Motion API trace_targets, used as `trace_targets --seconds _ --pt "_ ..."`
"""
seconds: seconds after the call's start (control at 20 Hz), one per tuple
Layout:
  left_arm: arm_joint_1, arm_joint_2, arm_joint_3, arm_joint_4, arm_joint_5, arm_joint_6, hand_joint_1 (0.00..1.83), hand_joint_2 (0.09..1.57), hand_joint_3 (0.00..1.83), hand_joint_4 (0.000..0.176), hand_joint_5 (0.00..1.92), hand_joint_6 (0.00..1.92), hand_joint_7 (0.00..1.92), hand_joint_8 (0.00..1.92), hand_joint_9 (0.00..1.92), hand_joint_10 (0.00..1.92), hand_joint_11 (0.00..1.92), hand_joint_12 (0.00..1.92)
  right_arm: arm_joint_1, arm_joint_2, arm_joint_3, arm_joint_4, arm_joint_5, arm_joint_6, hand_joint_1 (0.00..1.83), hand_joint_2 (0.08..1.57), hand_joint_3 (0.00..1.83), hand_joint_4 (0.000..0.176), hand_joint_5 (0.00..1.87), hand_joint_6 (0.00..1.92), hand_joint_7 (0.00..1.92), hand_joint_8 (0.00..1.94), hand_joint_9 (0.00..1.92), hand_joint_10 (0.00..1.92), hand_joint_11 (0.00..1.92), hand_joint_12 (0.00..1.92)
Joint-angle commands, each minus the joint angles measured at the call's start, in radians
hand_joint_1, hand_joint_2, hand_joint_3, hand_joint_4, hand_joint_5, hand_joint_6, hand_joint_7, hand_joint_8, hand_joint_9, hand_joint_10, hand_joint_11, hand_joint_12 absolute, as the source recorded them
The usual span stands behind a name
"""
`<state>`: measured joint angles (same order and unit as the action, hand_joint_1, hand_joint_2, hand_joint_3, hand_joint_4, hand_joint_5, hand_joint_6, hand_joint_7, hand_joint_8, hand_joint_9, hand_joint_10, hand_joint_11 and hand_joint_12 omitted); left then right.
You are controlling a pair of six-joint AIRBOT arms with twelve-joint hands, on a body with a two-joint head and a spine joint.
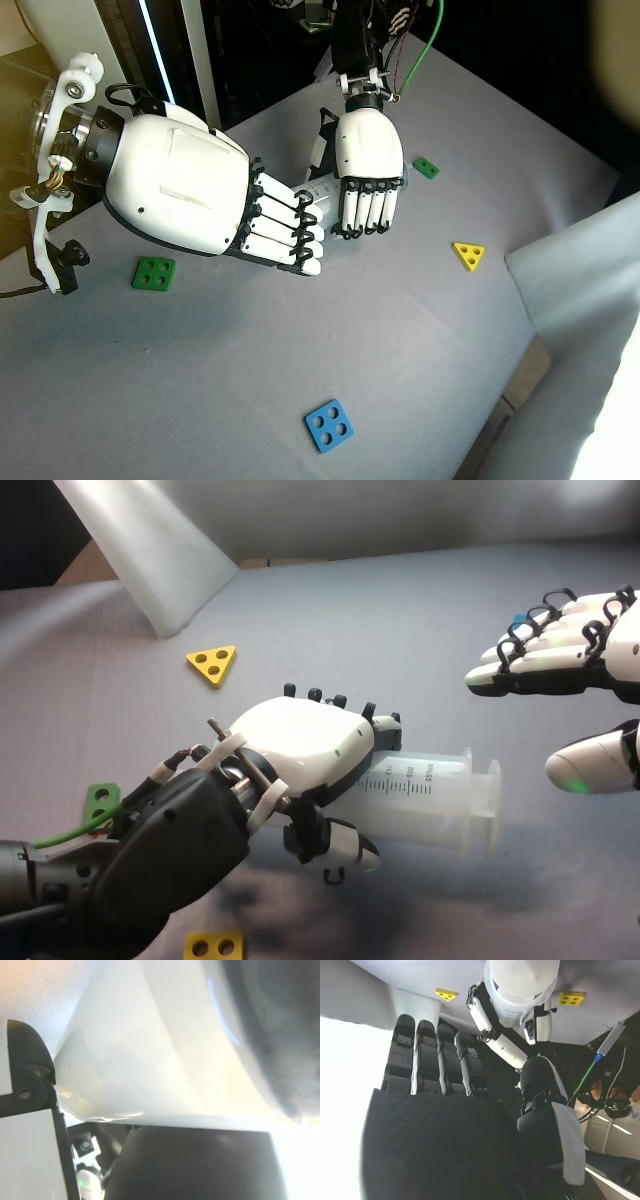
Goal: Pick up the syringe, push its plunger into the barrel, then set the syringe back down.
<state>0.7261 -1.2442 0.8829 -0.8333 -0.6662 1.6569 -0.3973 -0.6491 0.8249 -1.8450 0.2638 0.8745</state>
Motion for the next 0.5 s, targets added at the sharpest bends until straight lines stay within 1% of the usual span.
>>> trace_targets --seconds 0.0,0.05,0.1,0.15,0.2,0.25,0.3,0.35,0.4,0.45 --pt "-0.01 -0.003 0.0 0.057 -0.08 -0.006 1.33 1.27 0.0 0.0 0.62 1.3 0.74 1.58 0.6 1.6 0.4 1.5 0.007 -0.004 0.0 0.027 -0.013 0.001 0.0 1.33 0.0 0.0 0.1 0.0 0.09 0.0 0.07 0.0 0.0 0.23" --pt "-0.01 -0.003 0.0 0.058 -0.08 -0.009 1.32 1.28 0.0 0.0 0.59 1.34 0.73 1.57 0.6 1.62 0.39 1.52 0.005 -0.005 0.0 0.027 -0.013 0.001 0.0 1.33 0.0 0.0 0.1 0.0 0.09 0.0 0.07 0.0 0.0 0.22" --pt "-0.01 -0.003 0.0 0.058 -0.08 -0.01 1.32 1.28 0.0 0.0 0.6 1.35 0.72 1.57 0.6 1.62 0.37 1.51 0.004 -0.006 0.0 0.027 -0.013 0.001 0.0 1.33 0.0 0.0 0.11 0.0 0.1 0.0 0.08 0.0 0.0 0.25" --pt "-0.01 -0.003 -0.001 0.058 -0.08 -0.012 1.32 1.27 0.0 0.0 0.69 1.33 0.67 1.55 0.59 1.62 0.33 1.51 0.004 -0.006 0.0 0.027 -0.013 0.001 0.0 1.33 0.0 0.0 0.12 0.01 0.1 0.0 0.08 0.0 0.0 0.25" --pt "-0.009 -0.002 -0.002 0.058 -0.08 -0.013 1.19 1.27 0.0 0.0 0.77 1.3 0.61 1.59 0.44 1.47 0.28 1.49 0.005 -0.006 0.0 0.027 -0.013 0.001 0.0 1.33 0.0 0.0 0.12 0.01 0.1 0.0 0.08 0.0 0.0 0.26" --pt "-0.009 -0.002 -0.002 0.058 -0.08 -0.013 1.15 1.28 0.0 0.0 0.77 1.33 0.57 1.61 0.34 1.38 0.22 1.48 0.005 -0.006 0.0 0.027 -0.013 0.001 0.0 1.33 0.0 0.0 0.11 0.0 0.1 0.0 0.08 0.0 0.0 0.26" --pt "-0.009 -0.002 -0.002 0.058 -0.08 -0.013 1.1 1.25 0.0 0.0 0.74 1.35 0.41 1.31 0.28 1.3 0.16 1.46 0.005 -0.006 0.0 0.027 -0.013 0.001 0.0 1.33 0.0 0.0 0.12 0.0 0.1 0.0 0.08 0.0 0.0 0.28" --pt "-0.008 -0.001 -0.002 0.058 -0.08 -0.013 1.09 1.24 0.0 0.0 0.73 1.36 0.39 1.21 0.27 1.27 0.14 1.45 0.005 -0.006 0.0 0.027 -0.013 0.001 0.0 1.33 0.0 0.0 0.12 0.0 0.1 0.0 0.09 0.0 0.0 0.29" --pt "-0.008 -0.001 -0.002 0.058 -0.08 -0.013 1.09 1.12 0.0 0.0 0.46 1.0 0.34 1.01 0.23 1.09 0.08 1.36 0.005 -0.006 0.0 0.027 -0.011 0.0 0.0 1.33 0.0 0.0 0.12 0.01 0.11 0.0 0.09 0.01 0.0 0.29" --pt "-0.008 -0.001 -0.002 0.059 -0.08 -0.013 1.09 1.09 0.0 0.0 0.43 0.86 0.35 0.92 0.24 1.01 0.07 1.33 0.005 -0.007 0.0 0.027 -0.008 0.0 0.0 1.33 0.0 0.0 0.12 0.01 0.11 0.0 0.09 0.01 0.0 0.29"
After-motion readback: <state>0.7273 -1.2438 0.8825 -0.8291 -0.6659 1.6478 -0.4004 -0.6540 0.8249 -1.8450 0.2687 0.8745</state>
